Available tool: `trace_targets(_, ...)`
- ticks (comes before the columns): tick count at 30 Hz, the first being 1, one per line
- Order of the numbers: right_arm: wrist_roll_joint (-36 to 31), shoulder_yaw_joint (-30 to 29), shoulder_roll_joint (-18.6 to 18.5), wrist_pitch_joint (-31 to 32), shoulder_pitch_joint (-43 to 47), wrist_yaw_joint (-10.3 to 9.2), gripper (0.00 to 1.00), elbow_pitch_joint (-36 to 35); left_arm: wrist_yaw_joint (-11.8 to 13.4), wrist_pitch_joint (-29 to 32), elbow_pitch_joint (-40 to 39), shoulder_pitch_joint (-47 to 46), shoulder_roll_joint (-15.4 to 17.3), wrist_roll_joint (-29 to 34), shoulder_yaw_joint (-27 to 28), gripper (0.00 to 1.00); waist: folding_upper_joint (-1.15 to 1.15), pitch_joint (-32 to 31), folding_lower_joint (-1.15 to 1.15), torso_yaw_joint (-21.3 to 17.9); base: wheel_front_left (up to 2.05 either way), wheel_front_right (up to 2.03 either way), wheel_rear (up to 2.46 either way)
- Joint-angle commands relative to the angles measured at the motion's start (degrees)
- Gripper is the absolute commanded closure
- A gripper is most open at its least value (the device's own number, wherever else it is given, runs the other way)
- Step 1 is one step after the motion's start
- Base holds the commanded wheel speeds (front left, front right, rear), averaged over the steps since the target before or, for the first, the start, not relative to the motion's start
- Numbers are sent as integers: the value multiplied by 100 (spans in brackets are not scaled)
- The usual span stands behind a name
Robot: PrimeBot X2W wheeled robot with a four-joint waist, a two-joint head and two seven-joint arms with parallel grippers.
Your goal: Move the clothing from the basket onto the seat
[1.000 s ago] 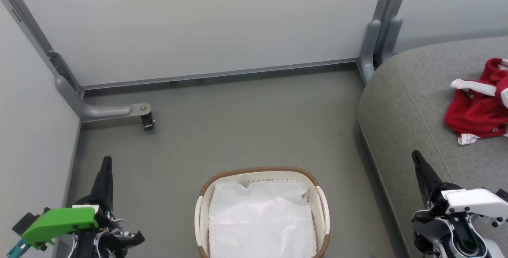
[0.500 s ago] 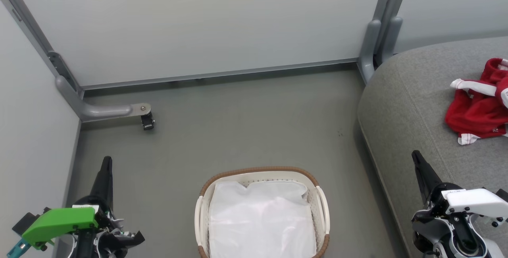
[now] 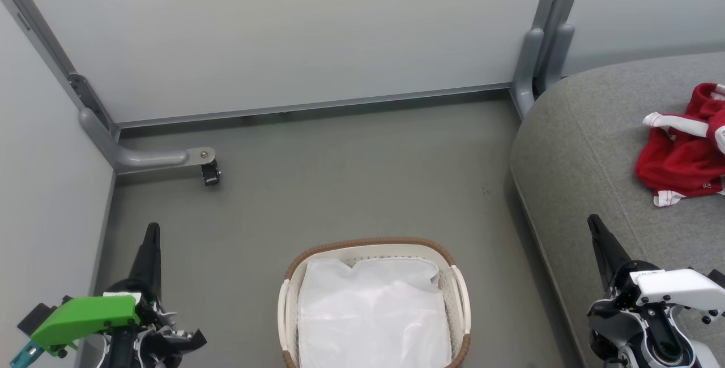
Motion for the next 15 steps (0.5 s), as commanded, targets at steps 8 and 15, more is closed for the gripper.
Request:
trace_targets(8, 22, -7, -34, 6, -34, -2, 100, -20, -26, 20, -11, -55, 40, -21, 10, 100, 0, 0, 0, 0, 0, 0, 0)
trace_targets(15, 22, -7, -34, 6, -34, -2, 100, -20, -26, 20, -11, -55, 40, -21, 10, 100, 0, 0, 0, 0, 0, 0, 0)
